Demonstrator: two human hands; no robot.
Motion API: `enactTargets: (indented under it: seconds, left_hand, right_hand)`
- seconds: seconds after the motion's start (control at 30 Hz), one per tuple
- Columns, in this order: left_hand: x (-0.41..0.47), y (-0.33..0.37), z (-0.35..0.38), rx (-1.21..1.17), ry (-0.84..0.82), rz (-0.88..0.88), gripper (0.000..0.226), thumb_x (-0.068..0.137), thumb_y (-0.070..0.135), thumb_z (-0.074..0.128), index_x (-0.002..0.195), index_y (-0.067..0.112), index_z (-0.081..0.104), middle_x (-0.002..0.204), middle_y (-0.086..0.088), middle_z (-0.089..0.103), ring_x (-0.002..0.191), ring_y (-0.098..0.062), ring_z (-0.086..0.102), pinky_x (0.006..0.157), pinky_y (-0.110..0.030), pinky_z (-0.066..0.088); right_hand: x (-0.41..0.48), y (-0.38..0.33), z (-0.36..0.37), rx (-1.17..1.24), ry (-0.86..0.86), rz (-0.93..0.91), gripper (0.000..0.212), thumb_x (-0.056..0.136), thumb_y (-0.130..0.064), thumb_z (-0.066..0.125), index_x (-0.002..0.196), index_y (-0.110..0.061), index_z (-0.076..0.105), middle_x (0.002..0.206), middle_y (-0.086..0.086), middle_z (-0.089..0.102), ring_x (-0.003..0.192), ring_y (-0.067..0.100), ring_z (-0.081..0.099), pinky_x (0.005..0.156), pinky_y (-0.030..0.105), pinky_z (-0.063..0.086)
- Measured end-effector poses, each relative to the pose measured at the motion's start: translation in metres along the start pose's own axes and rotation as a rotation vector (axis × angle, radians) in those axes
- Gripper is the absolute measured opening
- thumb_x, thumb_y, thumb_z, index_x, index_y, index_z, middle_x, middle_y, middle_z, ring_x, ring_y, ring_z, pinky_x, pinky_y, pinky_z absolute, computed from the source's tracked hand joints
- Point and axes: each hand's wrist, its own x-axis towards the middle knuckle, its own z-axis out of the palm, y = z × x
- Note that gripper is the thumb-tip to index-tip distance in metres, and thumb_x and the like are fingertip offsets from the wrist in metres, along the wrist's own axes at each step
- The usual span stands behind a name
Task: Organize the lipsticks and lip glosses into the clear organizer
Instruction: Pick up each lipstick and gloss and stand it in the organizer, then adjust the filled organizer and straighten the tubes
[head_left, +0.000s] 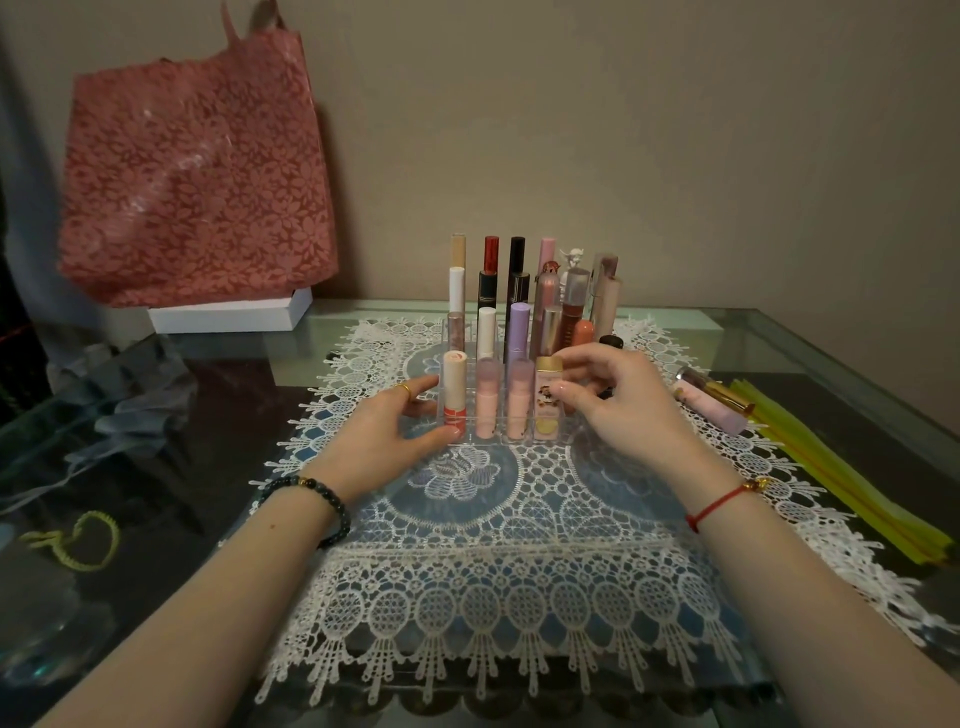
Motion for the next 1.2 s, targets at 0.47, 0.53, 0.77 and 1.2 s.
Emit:
enactTargets:
  seconds: [0.47, 0.53, 0.77, 1.2]
  left_hand:
    - [0.002, 0.002, 0.001, 0.024, 0.009, 0.011, 0.068, 0.076, 0.036, 0.065, 0.136, 0.023, 0.035, 0.103, 0.013, 0.049, 0.098, -0.001, 0.048, 0.06, -0.005, 0.039]
    - [0.002, 0.001, 0.001, 0.025, 0.007, 0.006, 0.069, 0.076, 0.037, 0.065, 0.136, 0.023, 0.035, 0.103, 0.013, 0.049, 0.099, -0.001, 0.048, 0.063, -0.006, 0.036]
    - [0.002, -0.001, 0.0, 0.049, -0.003, 0.009, 0.068, 0.078, 0.038, 0.065, 0.137, 0.024, 0.035, 0.109, 0.009, 0.054, 0.1, -0.002, 0.049, 0.068, -0.006, 0.036]
    - [0.002, -0.003, 0.006, 0.063, 0.009, 0.012, 0.077, 0.068, 0.052, 0.062, 0.136, 0.029, 0.035, 0.111, 0.008, 0.059, 0.097, -0.001, 0.054, 0.081, -0.019, 0.042]
  right_hand:
    - [-0.001, -0.001, -0.005, -0.04, 0.026, -0.001, 0.032, 0.08, -0.016, 0.066, 0.112, -0.023, 0.061, 0.091, -0.015, 0.062, 0.087, 0.007, 0.06, 0.065, 0.011, 0.042]
    - [-0.001, -0.003, -0.008, -0.037, 0.047, -0.001, 0.031, 0.08, -0.017, 0.066, 0.111, -0.023, 0.061, 0.088, -0.016, 0.063, 0.085, 0.011, 0.061, 0.065, 0.012, 0.043]
    - [0.005, -0.016, -0.027, 0.039, 0.193, -0.054, 0.022, 0.083, -0.018, 0.062, 0.102, -0.029, 0.063, 0.087, -0.016, 0.064, 0.079, -0.003, 0.058, 0.064, 0.008, 0.046]
    - [0.015, 0.026, -0.107, -0.11, 0.345, 0.015, 0.021, 0.081, -0.018, 0.065, 0.102, -0.022, 0.064, 0.085, -0.007, 0.065, 0.078, 0.005, 0.059, 0.065, 0.013, 0.044]
